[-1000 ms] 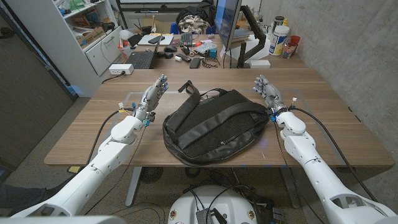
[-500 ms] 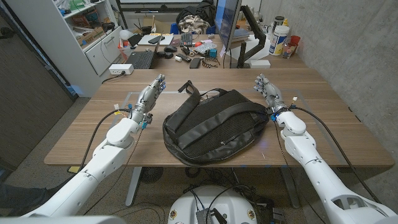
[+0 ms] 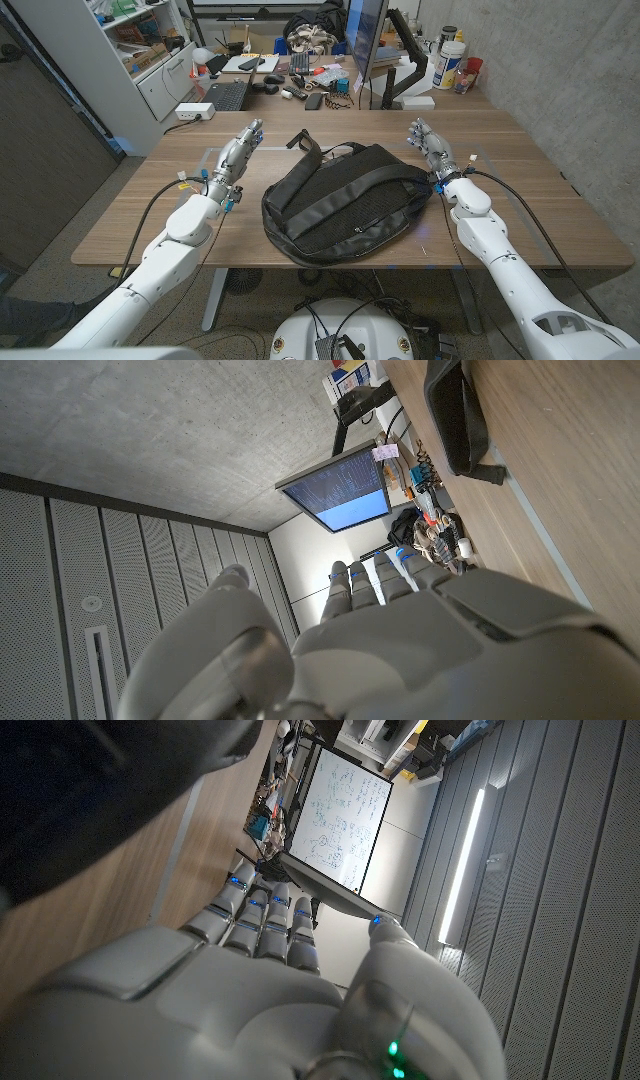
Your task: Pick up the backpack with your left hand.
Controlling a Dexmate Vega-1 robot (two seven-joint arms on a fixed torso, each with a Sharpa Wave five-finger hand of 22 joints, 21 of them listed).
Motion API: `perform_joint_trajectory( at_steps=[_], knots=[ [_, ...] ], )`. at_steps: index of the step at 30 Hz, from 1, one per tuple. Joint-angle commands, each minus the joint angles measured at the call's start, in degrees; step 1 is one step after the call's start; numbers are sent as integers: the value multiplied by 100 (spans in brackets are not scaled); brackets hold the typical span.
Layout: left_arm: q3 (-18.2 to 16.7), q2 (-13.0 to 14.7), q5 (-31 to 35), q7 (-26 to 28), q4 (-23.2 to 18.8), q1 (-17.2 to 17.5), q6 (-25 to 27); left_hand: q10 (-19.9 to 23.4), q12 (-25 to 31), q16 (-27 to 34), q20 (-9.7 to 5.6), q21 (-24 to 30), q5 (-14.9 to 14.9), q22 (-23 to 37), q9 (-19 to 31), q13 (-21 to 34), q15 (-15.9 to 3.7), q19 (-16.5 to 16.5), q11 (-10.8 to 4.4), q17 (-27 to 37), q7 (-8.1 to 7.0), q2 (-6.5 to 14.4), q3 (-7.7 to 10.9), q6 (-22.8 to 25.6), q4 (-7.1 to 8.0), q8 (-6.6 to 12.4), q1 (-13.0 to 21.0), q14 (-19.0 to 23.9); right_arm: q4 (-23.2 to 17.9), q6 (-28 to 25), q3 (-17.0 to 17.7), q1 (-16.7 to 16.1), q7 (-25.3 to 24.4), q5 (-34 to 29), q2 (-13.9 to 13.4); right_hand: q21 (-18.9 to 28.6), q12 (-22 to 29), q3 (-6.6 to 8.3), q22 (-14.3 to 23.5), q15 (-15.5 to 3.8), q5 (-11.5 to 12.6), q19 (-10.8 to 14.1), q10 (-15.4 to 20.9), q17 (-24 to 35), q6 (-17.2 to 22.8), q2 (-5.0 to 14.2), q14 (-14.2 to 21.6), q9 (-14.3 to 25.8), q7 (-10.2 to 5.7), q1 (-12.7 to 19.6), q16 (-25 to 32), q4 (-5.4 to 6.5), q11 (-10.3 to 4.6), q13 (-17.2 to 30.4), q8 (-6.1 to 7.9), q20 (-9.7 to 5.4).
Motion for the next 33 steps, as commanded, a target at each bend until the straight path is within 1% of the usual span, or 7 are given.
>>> perform_joint_trajectory(
  at_steps=[1,14,27,29,33],
  knots=[
    [-151,-10,198,248,-285,369,-129,45,43,40,2,47,25,9,34,23,-5,24,-8,12,-7,3,21,66,-48,52,67,36,7,9,1,-27,-7,12,1,-9,6,10,14,19,31,52,53,9,43,16,59,20,-2,58,9,-23,0,27,30,-2],
    [-287,-39,369,349,-532,683,-290,79,52,44,48,55,16,9,34,24,-19,43,-37,12,-16,11,28,96,-79,58,120,65,32,104,54,-62,-46,44,21,-34,4,6,15,14,30,61,66,11,50,19,69,20,-5,53,6,-30,2,27,24,-2],
    [-414,-76,604,574,-809,999,-218,89,51,44,103,55,8,10,35,24,-19,45,-31,13,-23,21,33,124,-102,63,161,81,54,158,88,-82,-108,40,38,-57,4,3,15,12,30,71,80,11,53,22,87,21,-5,49,7,-38,-10,27,19,-2],
    [-431,-45,727,631,-860,1036,-164,102,56,44,105,55,6,10,35,24,-25,46,-34,13,-26,24,34,131,-107,64,170,82,54,185,93,-89,-133,28,42,-79,14,-6,16,-66,28,79,123,9,103,13,155,20,-46,46,25,-48,-70,26,32,-3],
    [-484,34,906,714,-1000,1118,-18,106,56,43,111,55,4,11,35,24,-28,45,-31,13,-30,29,38,143,-113,68,182,86,28,190,104,-103,-176,18,36,-100,25,-21,17,-123,27,91,170,5,142,-13,205,20,-87,41,33,-63,-156,24,39,-17]
  ],
)
